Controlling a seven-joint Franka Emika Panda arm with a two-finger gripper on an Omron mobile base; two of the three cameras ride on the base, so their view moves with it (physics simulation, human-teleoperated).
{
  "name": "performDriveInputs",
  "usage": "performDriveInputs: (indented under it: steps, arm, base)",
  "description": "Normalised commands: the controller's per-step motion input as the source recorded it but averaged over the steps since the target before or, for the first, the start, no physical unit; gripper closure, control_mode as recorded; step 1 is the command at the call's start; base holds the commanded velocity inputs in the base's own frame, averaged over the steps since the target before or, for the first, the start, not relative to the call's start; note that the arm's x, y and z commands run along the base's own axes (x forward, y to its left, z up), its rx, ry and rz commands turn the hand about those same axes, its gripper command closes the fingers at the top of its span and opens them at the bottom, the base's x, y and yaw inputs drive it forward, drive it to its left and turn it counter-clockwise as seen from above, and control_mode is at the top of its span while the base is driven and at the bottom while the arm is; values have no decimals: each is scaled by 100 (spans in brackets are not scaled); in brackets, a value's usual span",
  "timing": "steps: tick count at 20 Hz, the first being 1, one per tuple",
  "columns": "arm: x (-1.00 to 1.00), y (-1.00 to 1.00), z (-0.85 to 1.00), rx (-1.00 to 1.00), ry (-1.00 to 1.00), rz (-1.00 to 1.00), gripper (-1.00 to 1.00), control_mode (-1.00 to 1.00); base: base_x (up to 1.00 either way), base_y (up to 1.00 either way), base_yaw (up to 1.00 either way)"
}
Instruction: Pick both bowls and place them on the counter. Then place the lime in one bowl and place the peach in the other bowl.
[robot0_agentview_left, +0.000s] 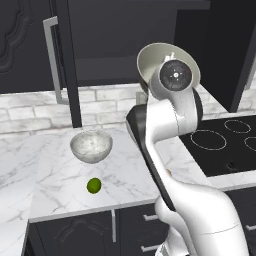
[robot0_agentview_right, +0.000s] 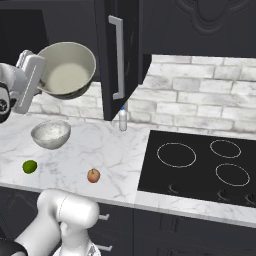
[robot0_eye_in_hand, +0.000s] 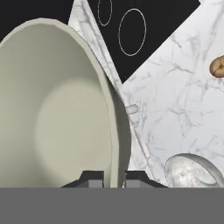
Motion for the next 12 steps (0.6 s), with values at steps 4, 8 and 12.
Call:
performDriveInputs:
  steps: [4,8,12]
  arm:
    - [-47,8,-10,3,7,0,100,-100]
    - [-38,10,-21,3,8,0,100,-100]
    - [-11,6,-51,2,19,0,100,-100]
  base:
    - [0,0,0]
    - [0,0,0]
    - [0,0,0]
